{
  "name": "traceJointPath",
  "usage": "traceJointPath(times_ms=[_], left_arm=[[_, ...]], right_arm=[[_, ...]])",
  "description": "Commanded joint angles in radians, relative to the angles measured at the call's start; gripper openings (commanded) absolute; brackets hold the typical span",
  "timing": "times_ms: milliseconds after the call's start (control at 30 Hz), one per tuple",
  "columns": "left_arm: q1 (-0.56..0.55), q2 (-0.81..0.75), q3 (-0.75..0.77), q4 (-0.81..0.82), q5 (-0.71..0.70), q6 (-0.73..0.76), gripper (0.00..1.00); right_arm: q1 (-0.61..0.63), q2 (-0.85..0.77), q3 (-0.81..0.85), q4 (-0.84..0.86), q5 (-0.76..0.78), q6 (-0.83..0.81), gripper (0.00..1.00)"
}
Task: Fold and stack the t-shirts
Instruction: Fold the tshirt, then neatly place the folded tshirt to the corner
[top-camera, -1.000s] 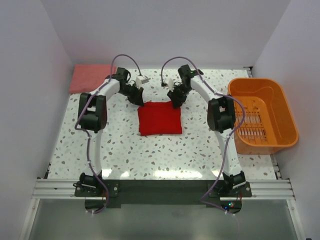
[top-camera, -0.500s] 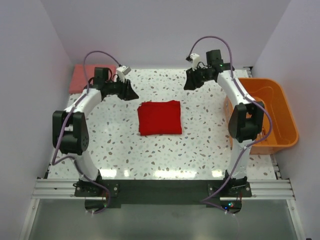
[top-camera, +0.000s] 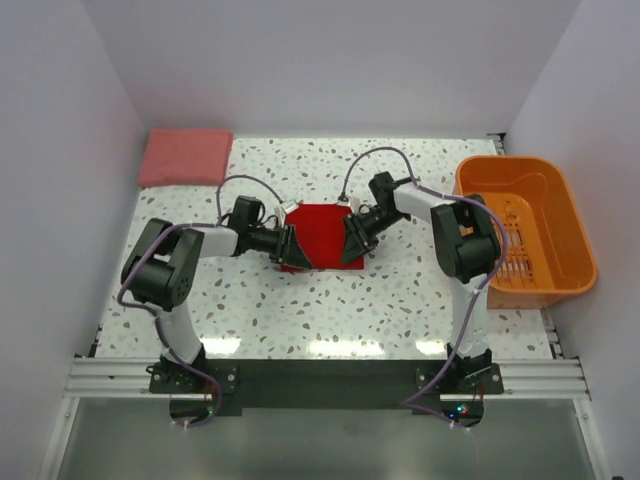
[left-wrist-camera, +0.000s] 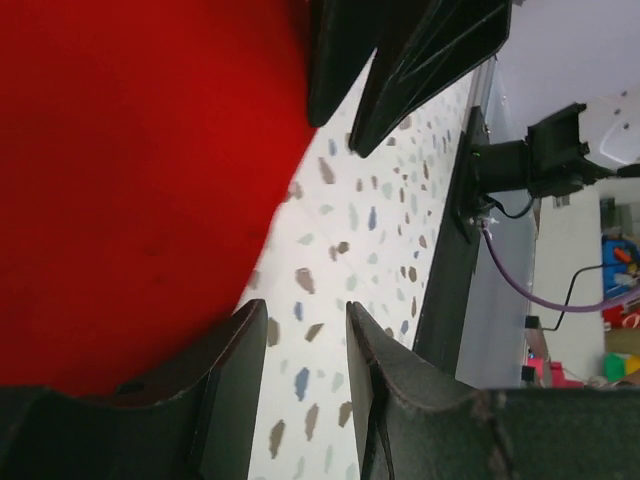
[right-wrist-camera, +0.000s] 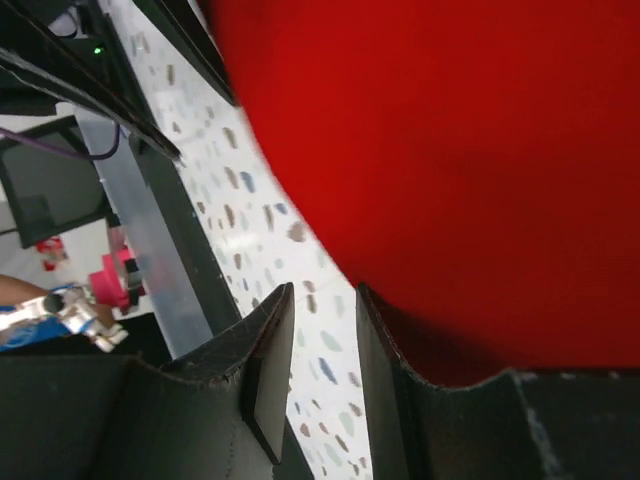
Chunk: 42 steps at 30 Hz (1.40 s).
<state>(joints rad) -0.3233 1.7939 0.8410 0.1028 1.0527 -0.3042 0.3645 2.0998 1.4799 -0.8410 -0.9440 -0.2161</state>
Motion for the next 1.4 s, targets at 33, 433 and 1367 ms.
traceJointPath(times_ms=[33,433,1367], left_arm=[[0.058,0.146,0.075,-0.015,0.045,-0.004,0.42],[0.197,0.144,0.118,-0.433,0.128,0.348,0.41],[0.589,-0.446,0.221,-0.443,-0.465,0.016,1.0]], right_arm=[[-0.076,0.094,-0.013,0.039,-0.023,0.084,0.34],[-0.162,0.072,-0.015,-0.056,0.135,-0.009,0.33],[0.531,-0.069,0.148,0.238,0.814,-0.174,0.51]])
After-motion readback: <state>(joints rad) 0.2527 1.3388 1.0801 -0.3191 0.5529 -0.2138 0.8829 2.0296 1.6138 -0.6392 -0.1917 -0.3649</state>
